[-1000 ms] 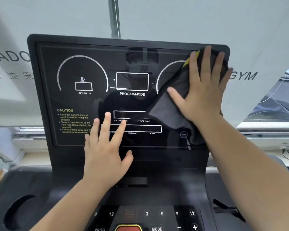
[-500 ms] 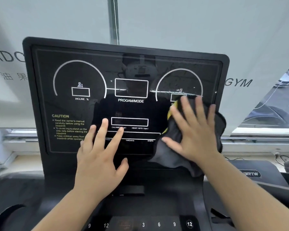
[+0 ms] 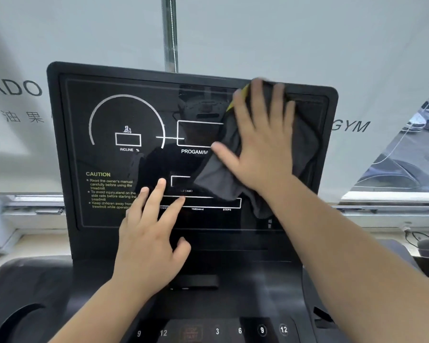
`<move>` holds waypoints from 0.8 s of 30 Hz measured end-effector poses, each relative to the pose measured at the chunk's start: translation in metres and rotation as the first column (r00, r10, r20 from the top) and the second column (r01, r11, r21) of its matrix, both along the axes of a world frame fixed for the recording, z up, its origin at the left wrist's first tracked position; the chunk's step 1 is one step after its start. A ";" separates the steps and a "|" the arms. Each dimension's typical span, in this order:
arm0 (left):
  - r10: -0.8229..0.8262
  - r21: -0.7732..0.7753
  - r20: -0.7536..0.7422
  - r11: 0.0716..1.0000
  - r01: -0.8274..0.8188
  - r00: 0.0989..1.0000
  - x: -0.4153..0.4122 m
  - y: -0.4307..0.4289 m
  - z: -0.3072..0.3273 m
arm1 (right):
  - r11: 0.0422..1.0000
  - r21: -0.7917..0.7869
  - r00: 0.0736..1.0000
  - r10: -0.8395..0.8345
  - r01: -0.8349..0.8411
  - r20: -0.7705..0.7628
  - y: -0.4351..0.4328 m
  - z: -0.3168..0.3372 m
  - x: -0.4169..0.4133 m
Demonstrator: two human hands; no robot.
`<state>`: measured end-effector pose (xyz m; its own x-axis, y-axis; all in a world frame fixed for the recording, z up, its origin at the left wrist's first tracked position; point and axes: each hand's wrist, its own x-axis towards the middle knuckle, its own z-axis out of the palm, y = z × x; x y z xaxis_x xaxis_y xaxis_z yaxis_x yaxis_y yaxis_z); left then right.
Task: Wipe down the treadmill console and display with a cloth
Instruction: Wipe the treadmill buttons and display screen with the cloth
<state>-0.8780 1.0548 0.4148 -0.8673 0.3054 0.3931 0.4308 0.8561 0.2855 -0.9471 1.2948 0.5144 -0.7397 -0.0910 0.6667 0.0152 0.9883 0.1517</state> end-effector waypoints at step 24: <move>0.138 0.094 -0.038 0.986 -0.134 0.990 -0.020 -0.053 0.015 | 0.991 -0.123 0.998 -0.061 0.057 -0.031 -0.083 0.005 -0.025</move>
<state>-0.8978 1.0023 0.4295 -0.8796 0.1465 0.4525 0.3258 0.8788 0.3486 -0.9722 1.2121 0.5197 -0.7180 0.0357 0.6952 0.0772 0.9966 0.0286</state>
